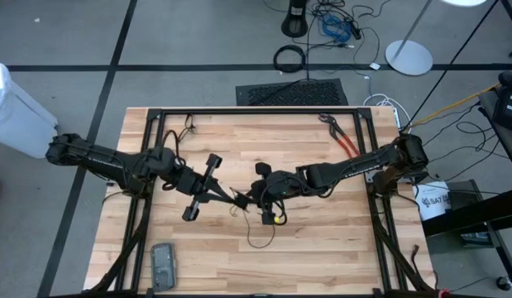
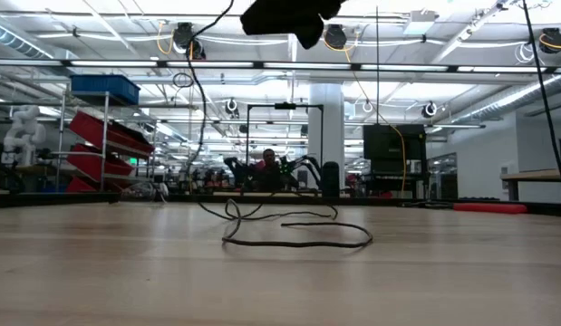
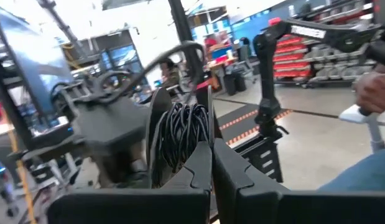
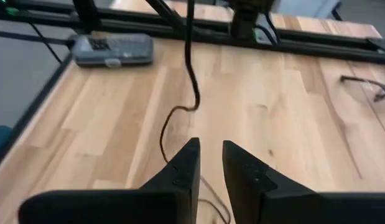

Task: Coil cords
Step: Coil the black wire onto the spool

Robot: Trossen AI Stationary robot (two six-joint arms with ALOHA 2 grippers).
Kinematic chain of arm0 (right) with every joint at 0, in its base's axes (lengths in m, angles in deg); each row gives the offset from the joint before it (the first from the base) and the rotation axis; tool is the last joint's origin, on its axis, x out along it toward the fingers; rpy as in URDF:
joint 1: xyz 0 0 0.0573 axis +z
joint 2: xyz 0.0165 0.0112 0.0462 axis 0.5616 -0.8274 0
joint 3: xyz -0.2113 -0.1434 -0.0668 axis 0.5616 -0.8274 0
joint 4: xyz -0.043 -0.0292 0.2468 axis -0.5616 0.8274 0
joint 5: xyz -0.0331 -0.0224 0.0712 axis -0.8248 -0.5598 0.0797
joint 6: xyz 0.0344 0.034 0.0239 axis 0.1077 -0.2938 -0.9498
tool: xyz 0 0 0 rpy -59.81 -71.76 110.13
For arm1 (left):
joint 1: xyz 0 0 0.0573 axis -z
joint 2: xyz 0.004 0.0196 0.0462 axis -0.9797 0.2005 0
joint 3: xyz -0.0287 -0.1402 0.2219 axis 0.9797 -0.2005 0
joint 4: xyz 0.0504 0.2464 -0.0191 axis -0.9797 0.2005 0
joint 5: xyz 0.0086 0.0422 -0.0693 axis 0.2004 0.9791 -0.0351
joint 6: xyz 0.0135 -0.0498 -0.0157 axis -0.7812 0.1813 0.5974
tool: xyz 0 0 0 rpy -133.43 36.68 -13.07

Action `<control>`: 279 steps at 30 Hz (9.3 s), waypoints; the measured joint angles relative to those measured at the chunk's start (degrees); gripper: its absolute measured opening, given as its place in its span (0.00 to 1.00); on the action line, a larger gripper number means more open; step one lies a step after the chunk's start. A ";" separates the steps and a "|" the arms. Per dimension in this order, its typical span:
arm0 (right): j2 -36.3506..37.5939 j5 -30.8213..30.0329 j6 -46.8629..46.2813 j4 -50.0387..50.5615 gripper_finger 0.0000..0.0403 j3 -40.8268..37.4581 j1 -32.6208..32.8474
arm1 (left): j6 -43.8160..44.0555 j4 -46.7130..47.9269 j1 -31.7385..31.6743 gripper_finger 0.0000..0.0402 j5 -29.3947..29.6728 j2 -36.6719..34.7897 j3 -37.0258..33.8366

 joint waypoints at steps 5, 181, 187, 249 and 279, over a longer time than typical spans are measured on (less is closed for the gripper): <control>0.00 -5.65 -2.45 0.42 0.15 0.00 2.15 | 0.01 2.57 0.02 0.00 0.78 -1.63 0.00; 4.11 -8.61 -20.70 -10.77 0.00 -10.78 23.93 | 5.17 9.64 -2.34 0.00 1.66 -4.31 0.02; 8.85 -11.95 -19.39 -6.61 0.00 -10.78 25.35 | 6.16 12.04 -2.36 0.00 -0.95 -4.31 0.02; 1.35 0.79 14.18 9.48 0.00 17.73 0.36 | -0.05 15.94 -7.01 0.00 -17.99 3.18 -0.04; -5.53 3.70 5.08 13.06 0.00 17.64 1.92 | -3.13 6.03 -4.37 0.00 -19.87 0.99 0.00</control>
